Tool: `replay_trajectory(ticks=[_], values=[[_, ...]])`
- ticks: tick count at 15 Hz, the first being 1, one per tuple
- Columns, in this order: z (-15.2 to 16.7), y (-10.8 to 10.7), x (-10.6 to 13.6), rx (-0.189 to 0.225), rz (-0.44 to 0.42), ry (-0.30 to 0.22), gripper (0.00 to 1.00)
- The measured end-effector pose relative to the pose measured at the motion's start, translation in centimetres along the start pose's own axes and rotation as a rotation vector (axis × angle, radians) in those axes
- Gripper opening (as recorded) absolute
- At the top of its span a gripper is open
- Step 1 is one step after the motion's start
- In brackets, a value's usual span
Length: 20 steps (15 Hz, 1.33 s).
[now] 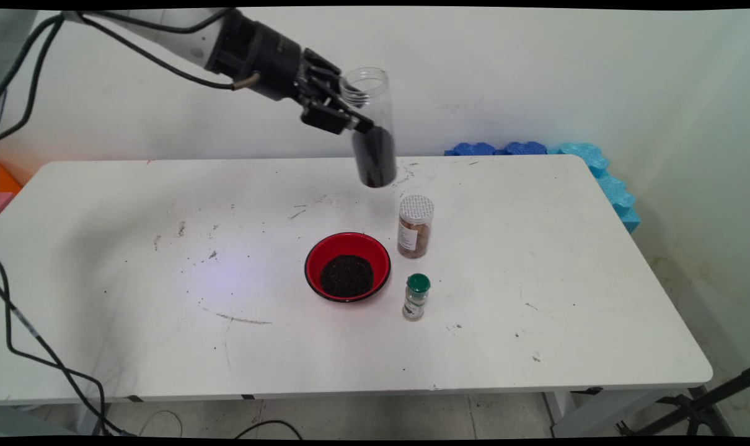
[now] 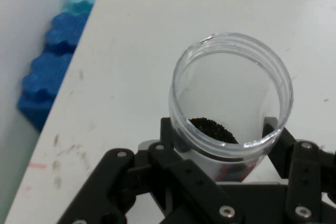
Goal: Place the picked object on the table
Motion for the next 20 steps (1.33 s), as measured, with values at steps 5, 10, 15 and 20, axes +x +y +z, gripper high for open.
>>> replay_trajectory(ticks=[5, 10, 15, 20], values=[[-0.7, -2.1, -4.0, 0.071, -0.041, -0.035, 0.00], [0.2, -2.9, -7.3, 0.104, -0.061, -0.065, 0.00], [1.5, -3.0, -9.7, 0.116, -0.077, -0.093, 0.00], [2.9, -2.9, -11.8, 0.121, -0.097, -0.112, 0.00]])
